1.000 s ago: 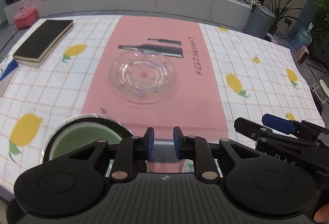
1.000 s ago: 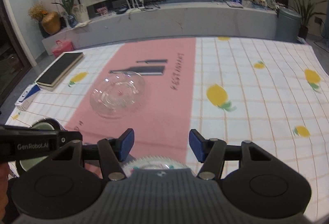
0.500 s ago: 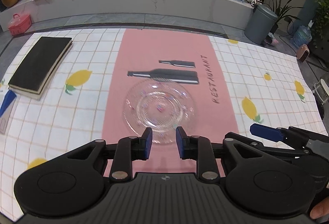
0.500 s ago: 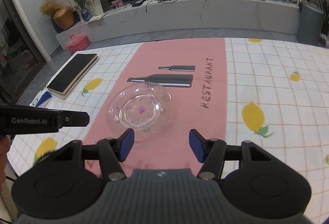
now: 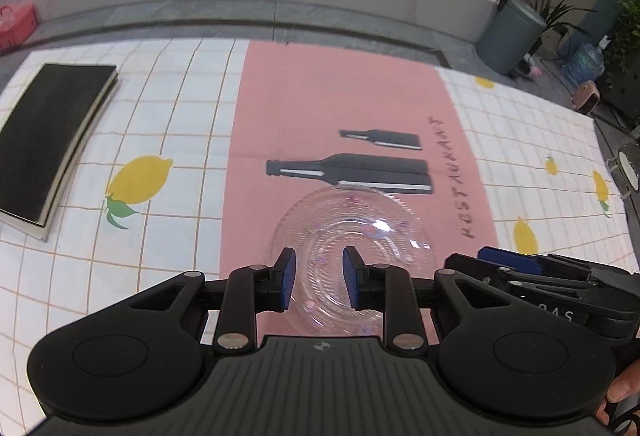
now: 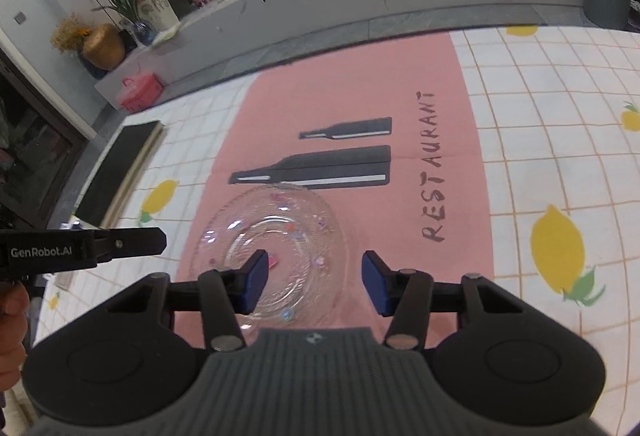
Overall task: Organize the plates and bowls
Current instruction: 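Reach both grippers toward the remaining glass plate rim, then close both grippers on the glass plate rim and lift it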
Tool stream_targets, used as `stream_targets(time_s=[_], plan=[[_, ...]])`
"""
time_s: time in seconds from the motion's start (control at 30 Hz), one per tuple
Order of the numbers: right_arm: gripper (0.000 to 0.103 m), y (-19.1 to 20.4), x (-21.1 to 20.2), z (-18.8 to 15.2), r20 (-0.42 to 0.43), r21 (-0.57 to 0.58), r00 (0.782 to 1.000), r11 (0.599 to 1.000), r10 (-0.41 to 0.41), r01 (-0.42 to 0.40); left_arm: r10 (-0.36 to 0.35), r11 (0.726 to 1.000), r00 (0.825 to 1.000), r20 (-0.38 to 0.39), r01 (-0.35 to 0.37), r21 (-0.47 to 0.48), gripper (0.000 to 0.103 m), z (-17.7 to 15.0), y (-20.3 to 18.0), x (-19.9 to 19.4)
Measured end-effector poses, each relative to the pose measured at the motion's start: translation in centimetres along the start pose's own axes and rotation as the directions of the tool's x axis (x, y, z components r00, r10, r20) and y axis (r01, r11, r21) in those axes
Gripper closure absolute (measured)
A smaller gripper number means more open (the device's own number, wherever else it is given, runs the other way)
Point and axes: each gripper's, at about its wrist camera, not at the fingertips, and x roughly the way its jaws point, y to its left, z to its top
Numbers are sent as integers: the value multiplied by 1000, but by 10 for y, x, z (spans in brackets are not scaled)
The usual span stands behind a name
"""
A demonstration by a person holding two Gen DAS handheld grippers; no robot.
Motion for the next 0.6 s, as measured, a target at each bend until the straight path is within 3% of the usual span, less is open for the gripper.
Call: stream_targets(time_s=[0.3,0.6], plan=[[63,-16,35,-3,-78,59,997,998,9,-4,14,998,993,-115,-22,-67,72,-3,30,48],[78,-21,43,-7,-100,136,992,989,71,-57,-10,994,991,-132,-5,-113,72,-6,37,60]])
